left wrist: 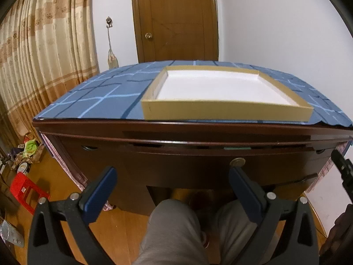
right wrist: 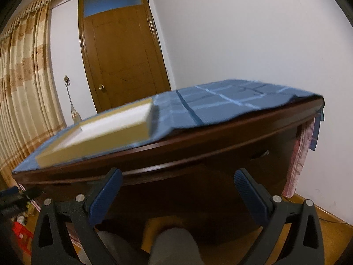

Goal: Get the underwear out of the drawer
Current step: 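Hook the right gripper on the drawer front and pull it open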

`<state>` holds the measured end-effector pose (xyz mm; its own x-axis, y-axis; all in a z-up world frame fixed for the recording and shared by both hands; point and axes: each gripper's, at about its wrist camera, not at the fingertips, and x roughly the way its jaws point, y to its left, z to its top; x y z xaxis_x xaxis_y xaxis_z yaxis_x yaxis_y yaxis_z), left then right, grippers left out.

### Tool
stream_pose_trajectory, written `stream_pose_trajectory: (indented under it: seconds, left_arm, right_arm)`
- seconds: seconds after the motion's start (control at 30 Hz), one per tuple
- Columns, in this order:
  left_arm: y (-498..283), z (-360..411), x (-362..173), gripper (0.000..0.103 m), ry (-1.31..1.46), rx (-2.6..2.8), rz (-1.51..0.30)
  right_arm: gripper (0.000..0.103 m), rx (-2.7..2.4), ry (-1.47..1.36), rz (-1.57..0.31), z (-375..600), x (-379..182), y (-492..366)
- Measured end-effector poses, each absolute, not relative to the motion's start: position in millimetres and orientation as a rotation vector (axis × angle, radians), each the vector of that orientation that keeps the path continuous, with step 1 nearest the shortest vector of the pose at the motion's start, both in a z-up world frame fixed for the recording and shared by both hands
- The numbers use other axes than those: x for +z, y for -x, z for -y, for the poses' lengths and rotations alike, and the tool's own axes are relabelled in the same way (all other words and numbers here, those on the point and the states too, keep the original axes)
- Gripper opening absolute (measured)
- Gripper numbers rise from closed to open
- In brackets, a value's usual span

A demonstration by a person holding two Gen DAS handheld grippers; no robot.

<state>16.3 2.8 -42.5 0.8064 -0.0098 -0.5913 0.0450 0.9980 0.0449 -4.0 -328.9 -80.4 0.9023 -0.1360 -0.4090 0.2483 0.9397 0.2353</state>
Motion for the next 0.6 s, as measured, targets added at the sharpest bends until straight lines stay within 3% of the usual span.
stream_pose_trajectory:
  seconds: [0.2, 0.6]
  left_arm:
    - [-24.5, 0.4, -49.5, 0.103, -0.065, -0.013, -0.621]
    - [-38.7, 34.9, -59.8, 0.103, -0.13, -0.106, -0.611]
  right_arm:
    - [0.102, -0.16, -0.218, -0.499, 356.5, -120.8, -24.2]
    - [0.102, 0.008, -0.187, -0.502, 389.3, -145.0, -65.9]
